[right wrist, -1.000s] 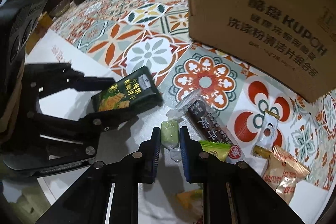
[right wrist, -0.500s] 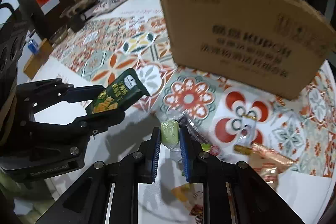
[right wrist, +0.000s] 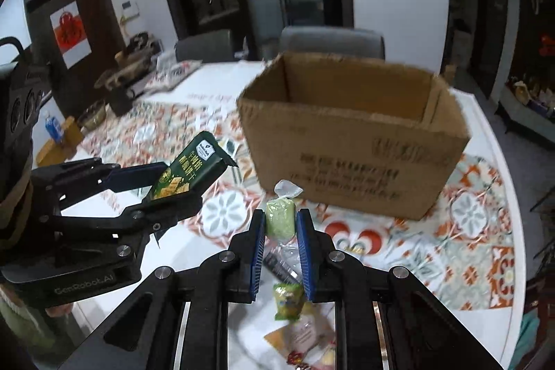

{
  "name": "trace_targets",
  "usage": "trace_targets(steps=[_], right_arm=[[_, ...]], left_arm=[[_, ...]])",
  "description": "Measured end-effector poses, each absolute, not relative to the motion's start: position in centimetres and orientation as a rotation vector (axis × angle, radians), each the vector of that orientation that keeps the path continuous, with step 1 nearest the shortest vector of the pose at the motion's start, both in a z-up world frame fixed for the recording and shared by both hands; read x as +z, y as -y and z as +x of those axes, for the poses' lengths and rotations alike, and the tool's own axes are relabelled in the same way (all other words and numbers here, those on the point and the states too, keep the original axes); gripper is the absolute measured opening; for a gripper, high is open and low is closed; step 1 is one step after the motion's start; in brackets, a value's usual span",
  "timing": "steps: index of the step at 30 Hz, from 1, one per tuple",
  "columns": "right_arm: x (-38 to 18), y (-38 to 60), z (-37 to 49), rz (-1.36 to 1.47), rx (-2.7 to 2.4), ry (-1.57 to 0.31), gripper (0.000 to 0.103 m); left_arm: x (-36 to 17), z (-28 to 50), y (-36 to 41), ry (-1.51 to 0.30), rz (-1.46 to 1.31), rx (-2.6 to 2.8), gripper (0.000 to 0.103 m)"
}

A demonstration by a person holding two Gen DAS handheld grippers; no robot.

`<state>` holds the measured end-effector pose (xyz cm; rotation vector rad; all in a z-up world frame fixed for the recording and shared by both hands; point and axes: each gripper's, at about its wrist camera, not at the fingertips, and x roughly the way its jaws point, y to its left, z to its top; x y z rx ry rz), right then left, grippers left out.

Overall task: Organize snacks
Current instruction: 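Carry the cracker packet and candy into the box and release both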

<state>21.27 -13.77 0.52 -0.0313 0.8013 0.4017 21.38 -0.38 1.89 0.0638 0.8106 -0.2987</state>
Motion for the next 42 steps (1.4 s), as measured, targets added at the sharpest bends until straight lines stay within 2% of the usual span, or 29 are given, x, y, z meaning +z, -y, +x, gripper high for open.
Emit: trace_targets(steps=[20, 38, 40, 41, 42], right_arm=[[6.7, 17.2, 26.4, -0.008, 0.311, -0.705, 0.020], [6.5, 18.7, 32.2, 0.003, 0.243, -0.733, 0.020], [6.4, 18.8, 32.8, 0.004, 0.229, -0.734, 0.021], [6.4, 18.9, 32.9, 0.002, 0.223, -0.730, 0.025], [6.3, 19.0, 33.0, 0.000, 0.211, -0.733, 0.039]], left_arm=[[8.0, 27.4, 2.9, -0.706, 0.084, -0.303, 0.046], [7.2, 34.0, 4.1, -0.765, 0.058, -0.277, 0.046], [7.2, 34.6, 3.9, -0.759, 0.052, -0.230, 0.055], [7.3, 34.6, 3.8, -0.752, 0.058, -0.209, 0.068], [7.3, 34.6, 3.7, -0.745, 0.065, -0.192, 0.070]])
